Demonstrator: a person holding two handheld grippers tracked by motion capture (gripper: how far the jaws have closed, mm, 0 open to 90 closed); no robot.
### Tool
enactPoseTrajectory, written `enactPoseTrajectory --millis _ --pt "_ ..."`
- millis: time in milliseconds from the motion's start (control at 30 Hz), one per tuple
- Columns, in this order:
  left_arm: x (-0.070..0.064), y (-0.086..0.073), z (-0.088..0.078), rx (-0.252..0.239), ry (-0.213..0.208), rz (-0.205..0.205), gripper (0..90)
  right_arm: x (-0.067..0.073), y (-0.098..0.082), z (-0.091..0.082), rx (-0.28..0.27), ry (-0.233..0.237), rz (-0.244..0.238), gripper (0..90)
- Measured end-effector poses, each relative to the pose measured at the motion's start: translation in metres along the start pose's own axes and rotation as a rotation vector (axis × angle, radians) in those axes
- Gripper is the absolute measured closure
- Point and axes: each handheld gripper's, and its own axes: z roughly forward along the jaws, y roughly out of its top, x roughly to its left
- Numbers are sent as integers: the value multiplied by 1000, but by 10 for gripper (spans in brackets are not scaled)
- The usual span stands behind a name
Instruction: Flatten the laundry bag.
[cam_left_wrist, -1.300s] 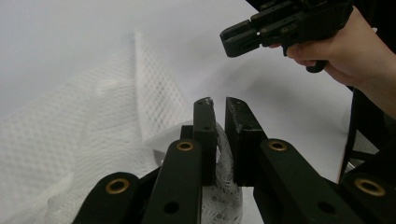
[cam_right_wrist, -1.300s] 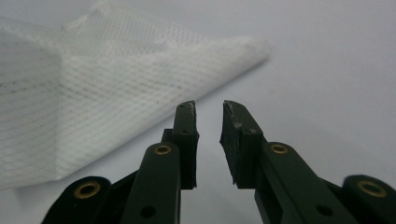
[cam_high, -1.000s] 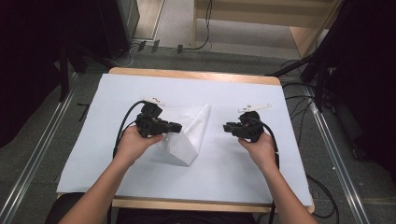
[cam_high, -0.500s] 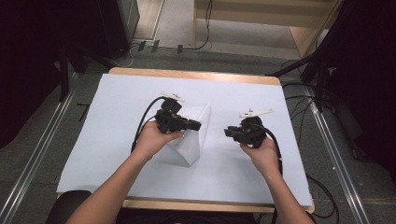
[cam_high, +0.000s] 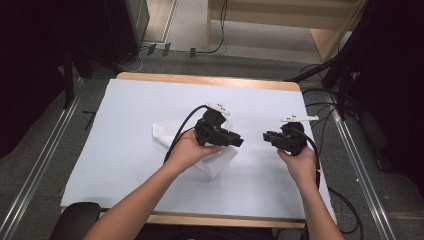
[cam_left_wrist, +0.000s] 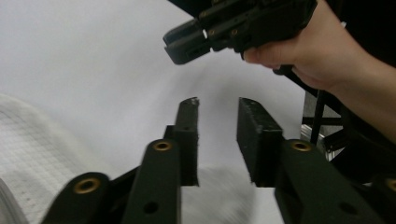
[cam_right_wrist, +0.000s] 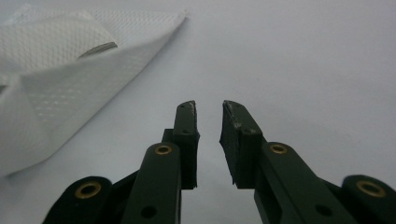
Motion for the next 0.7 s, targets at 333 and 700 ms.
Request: enactPoseTrajectory --millis 333,700 --pt "23 -4 -53 -25 65 -26 604 31 1 1 -1 61 -43 773" --pt "65 -39 -93 -48 168 -95 592 64 5 8 10 123 -110 770"
